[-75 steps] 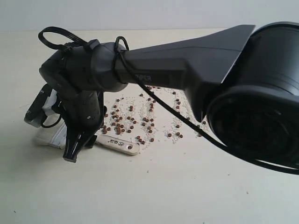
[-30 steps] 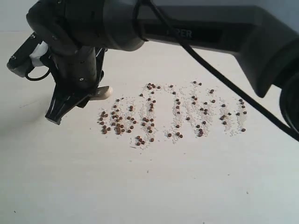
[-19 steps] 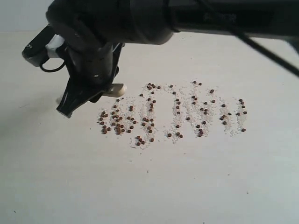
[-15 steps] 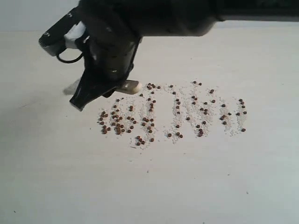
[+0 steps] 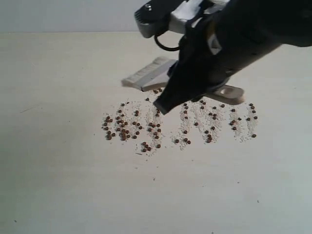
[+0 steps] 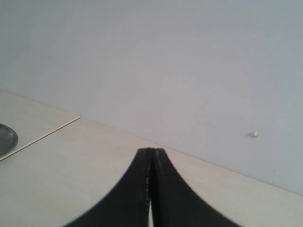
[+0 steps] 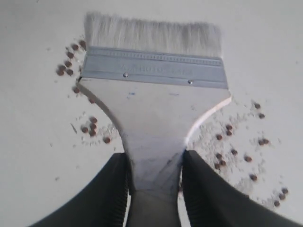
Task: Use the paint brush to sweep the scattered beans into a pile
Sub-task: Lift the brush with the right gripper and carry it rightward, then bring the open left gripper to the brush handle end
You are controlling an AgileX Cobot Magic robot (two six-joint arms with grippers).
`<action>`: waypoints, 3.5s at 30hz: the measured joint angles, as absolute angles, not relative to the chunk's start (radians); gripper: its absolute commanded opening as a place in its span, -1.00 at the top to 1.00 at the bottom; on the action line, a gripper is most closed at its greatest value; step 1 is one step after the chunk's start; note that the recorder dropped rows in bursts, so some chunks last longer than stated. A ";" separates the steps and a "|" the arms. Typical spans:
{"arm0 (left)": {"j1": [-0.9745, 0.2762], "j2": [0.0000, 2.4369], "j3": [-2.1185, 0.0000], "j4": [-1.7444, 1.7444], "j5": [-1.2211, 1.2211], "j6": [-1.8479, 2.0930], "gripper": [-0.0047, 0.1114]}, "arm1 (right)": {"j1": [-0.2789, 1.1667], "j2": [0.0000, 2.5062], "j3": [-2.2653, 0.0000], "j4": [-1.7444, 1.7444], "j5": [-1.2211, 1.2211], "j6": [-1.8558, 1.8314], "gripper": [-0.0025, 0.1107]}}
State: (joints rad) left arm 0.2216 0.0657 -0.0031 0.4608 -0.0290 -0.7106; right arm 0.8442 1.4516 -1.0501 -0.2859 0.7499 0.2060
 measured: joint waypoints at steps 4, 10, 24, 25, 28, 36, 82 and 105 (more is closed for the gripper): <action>0.222 0.066 -0.003 0.461 -0.029 -0.711 0.92 | 0.825 1.371 -1.034 -0.269 0.853 0.206 0.96; 0.222 0.066 -0.003 0.461 -0.029 -0.711 0.92 | 0.807 1.335 -1.034 -0.231 0.965 0.204 0.96; 0.222 0.066 -0.003 0.461 -0.043 -0.711 0.92 | 0.805 1.414 -1.039 -0.218 1.087 0.085 0.96; 0.222 0.066 -0.003 0.461 -0.064 -0.711 0.92 | 0.803 1.423 -1.046 -0.218 1.091 0.073 0.96; 0.222 0.066 -0.003 0.461 -0.154 -0.711 0.92 | 0.787 1.459 -1.079 -0.215 1.093 0.060 0.96; 0.222 0.072 -0.003 0.461 -0.436 -0.713 0.92 | 0.731 1.494 -1.178 -0.209 1.100 -0.022 0.96; -0.383 1.635 -0.624 1.072 -0.746 0.089 -0.02 | 0.684 1.716 -1.431 0.156 1.074 -0.012 0.96; -0.402 1.635 -0.624 1.015 -0.765 0.142 0.00 | 0.684 1.716 -1.431 0.174 1.080 -0.013 0.96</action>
State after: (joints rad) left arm -0.4023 1.6346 -0.6242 1.0151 -0.7646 0.1416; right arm 0.6840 1.7158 -1.4306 0.1736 1.0799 -0.0134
